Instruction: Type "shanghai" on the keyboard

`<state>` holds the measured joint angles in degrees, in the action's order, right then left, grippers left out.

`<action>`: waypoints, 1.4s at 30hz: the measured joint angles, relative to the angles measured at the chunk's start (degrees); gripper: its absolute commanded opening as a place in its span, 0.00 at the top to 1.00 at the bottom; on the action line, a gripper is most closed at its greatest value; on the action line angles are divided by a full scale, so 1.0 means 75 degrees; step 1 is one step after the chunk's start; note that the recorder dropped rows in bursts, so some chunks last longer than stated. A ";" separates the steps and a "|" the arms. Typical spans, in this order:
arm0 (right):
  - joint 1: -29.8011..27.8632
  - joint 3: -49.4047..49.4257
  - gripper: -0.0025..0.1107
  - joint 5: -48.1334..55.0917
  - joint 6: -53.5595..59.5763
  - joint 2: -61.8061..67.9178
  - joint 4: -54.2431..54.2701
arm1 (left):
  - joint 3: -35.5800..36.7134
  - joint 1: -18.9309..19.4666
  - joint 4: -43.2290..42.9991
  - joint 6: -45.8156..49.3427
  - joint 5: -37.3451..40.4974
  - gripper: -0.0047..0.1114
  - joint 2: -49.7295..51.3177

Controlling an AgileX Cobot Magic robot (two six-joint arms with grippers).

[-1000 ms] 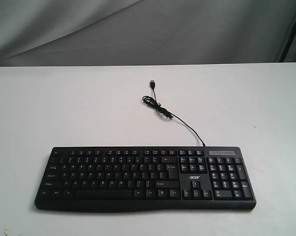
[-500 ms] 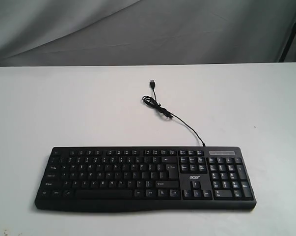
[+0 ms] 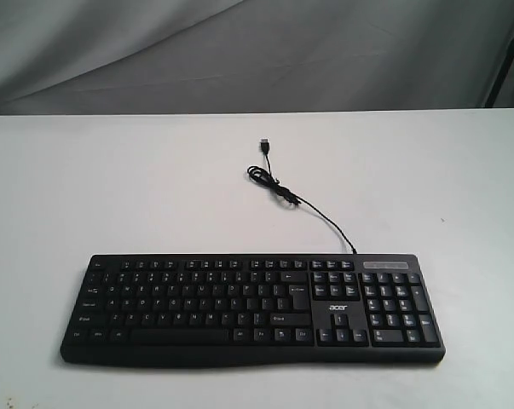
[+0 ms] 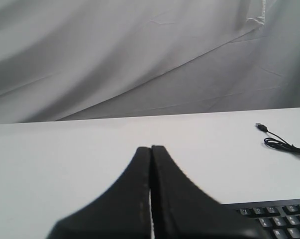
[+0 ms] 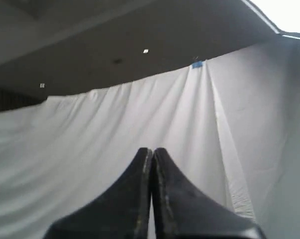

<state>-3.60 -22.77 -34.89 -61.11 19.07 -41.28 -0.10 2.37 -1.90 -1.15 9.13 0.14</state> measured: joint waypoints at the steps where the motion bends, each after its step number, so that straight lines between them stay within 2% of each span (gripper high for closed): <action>1: 0.0000 -0.0461 0.98 -0.0033 -0.0103 0.0475 -0.0519 | 0.0000 0.0000 0.0000 0.0000 0.0000 0.96 0.0000; 7: 0.0000 -0.3021 0.98 0.0476 -0.0576 0.3217 -0.3168 | 0.0000 0.0000 0.0000 0.0000 0.0000 0.96 0.0000; 13: 0.0000 -0.4619 0.98 0.3832 -0.0670 0.5317 -0.6543 | 0.0000 0.0000 0.0000 0.0000 0.0000 0.96 0.0000; 17: 0.0000 -0.4798 0.98 0.6017 -0.0598 0.6100 -0.6831 | 0.0000 0.0000 0.0000 0.0000 0.0000 0.96 0.0000; 20: 0.0000 -0.4991 0.98 0.7017 -0.0041 0.6756 -0.5842 | 0.0000 0.0000 0.0000 0.0000 0.0000 0.96 0.0000; 23: 0.0000 -0.5307 0.98 0.7407 0.1713 0.7523 -0.3684 | 0.0000 0.0000 0.0000 0.0000 0.0000 0.96 0.0000; 27: 0.0019 -0.6035 0.98 0.7675 0.6229 0.8601 0.1468 | 0.0000 0.0000 0.0000 0.0000 0.0000 0.96 0.0000; 29: 0.0164 -0.6468 0.98 0.8346 0.9371 0.9092 0.4376 | 0.0000 0.0000 0.0000 0.0000 0.0000 0.96 0.0000; 31: 0.0395 -0.6890 0.98 0.9323 1.1763 0.9513 0.6532 | 0.0000 0.0000 0.0000 0.0000 0.0000 0.96 0.0000; 33: 0.0741 -0.7215 0.98 1.0052 1.3425 0.9816 0.8209 | 0.0000 0.0000 0.0000 0.0000 0.0000 0.96 0.0000; 36: 0.1533 -0.7591 0.98 1.0424 1.4284 1.0111 0.9188 | 0.0000 0.0000 0.0000 0.0000 0.0000 0.96 0.0000; 42: 0.3655 -0.7753 0.98 0.9797 1.5234 1.0641 0.9480 | 0.0000 0.0000 0.0000 0.0000 0.0000 0.96 0.0000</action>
<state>23.82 -80.92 38.59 53.15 98.88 29.82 -0.10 2.37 -1.90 -1.15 9.13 0.14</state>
